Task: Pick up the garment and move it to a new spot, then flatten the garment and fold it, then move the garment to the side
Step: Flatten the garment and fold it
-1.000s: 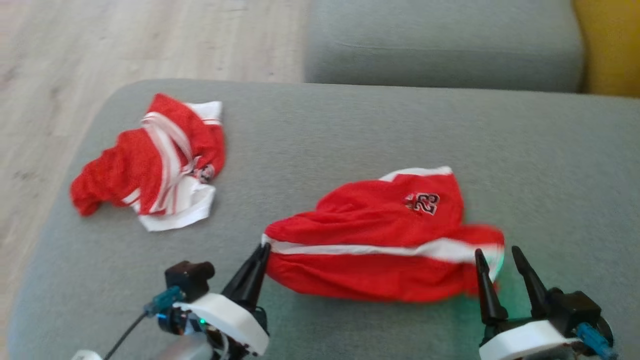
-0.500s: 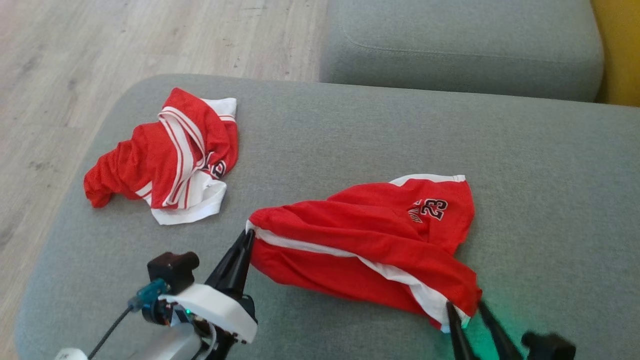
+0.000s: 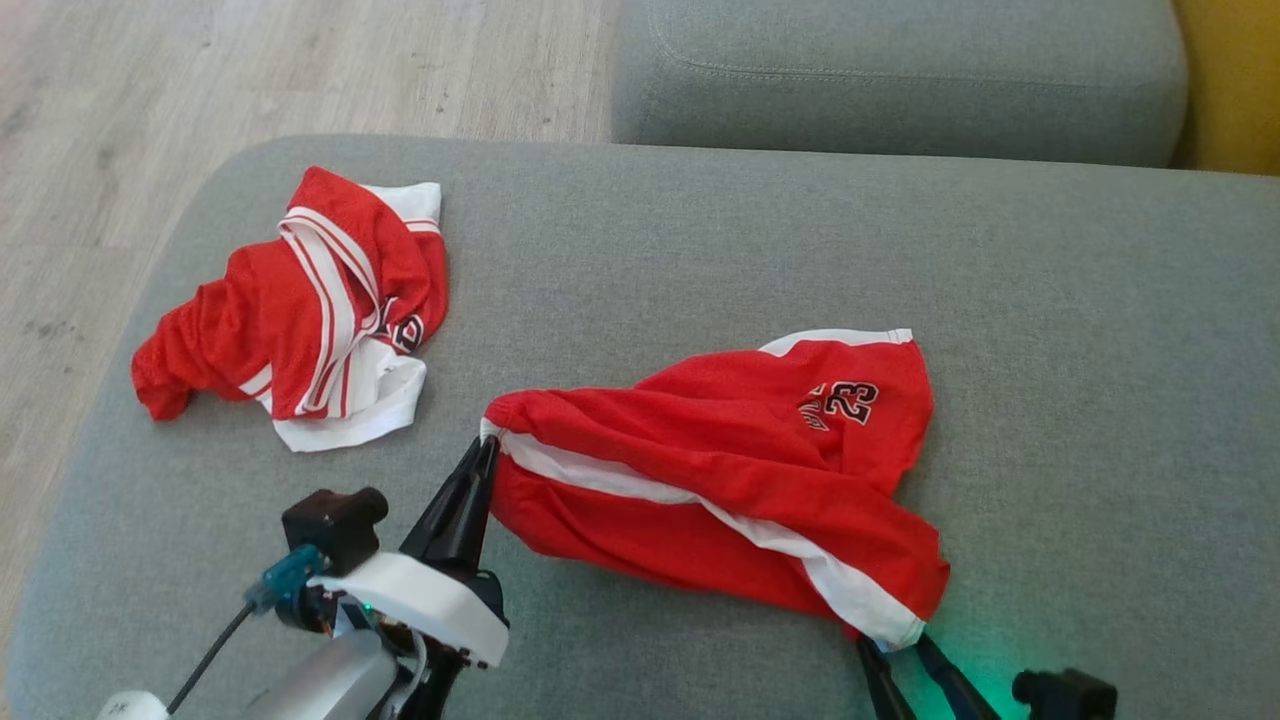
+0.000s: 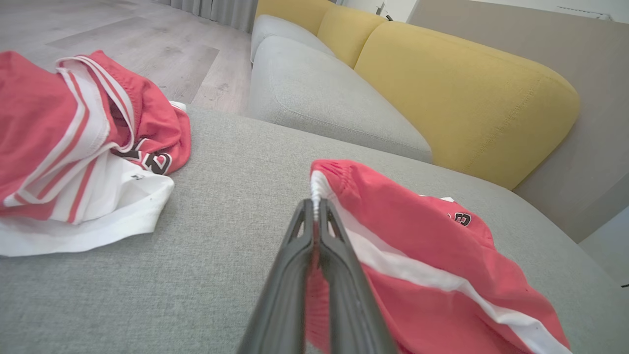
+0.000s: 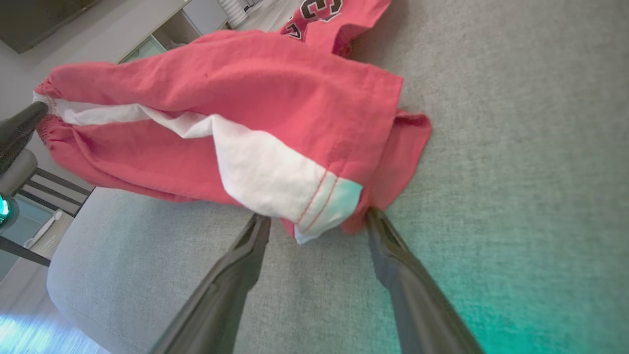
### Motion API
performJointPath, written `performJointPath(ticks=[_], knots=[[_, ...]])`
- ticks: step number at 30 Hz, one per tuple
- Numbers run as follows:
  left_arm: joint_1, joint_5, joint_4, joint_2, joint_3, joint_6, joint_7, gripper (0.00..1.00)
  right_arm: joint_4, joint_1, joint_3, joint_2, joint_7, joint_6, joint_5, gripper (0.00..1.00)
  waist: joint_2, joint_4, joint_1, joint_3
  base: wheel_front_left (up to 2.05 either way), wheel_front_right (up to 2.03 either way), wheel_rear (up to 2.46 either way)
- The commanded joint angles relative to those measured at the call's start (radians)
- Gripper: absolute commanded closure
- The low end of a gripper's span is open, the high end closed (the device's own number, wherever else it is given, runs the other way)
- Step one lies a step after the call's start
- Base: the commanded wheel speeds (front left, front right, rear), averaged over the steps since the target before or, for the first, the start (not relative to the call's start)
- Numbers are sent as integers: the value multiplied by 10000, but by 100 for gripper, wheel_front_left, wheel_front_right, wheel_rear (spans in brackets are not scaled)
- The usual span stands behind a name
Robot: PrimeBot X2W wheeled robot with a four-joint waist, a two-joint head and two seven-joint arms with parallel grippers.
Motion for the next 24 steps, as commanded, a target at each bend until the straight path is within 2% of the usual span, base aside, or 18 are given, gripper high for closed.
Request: performJointPath(ticks=[1, 8, 10, 11, 13, 15, 21, 24], knots=[[-430, 118, -156, 129, 498, -46, -97, 100, -176, -476, 347, -234, -65, 75, 236, 0, 0, 0, 0, 32, 0, 0, 0], [-469, 203, -19, 54, 496, -147, -97, 100, -166, -713, 545, -355, -65, 75, 503, 0, 0, 79, 0, 5, 0, 0, 0], [-478, 215, 15, 50, 510, -160, -97, 100, -189, -675, 552, -422, -65, 75, 490, 20, 0, 91, 0, -25, 0, 0, 0], [-474, 219, 29, 50, 523, -164, -97, 100, -206, -650, 532, -465, -65, 75, 464, 51, 0, 87, 0, -48, 0, 0, 0], [-453, 225, 49, 60, 562, -168, -97, 100, -276, -604, 430, -528, -65, 75, 373, 70, 0, 56, 0, -102, 0, 0, 0], [-422, 234, 51, 85, 607, -170, -97, 100, -385, -550, 309, -581, -65, 75, 264, 98, 0, 1, 0, -170, 0, 0, 0], [-423, 354, -184, 198, 678, -185, -97, 100, -885, -354, -109, -895, -65, 75, -173, 100, 0, -172, 0, -400, 0, 0, 0], [-647, 487, -531, 291, 594, -289, 5, 100, -1397, -261, -640, -1149, -65, 75, -334, 100, 0, -269, 0, -486, 0, 0, 0]])
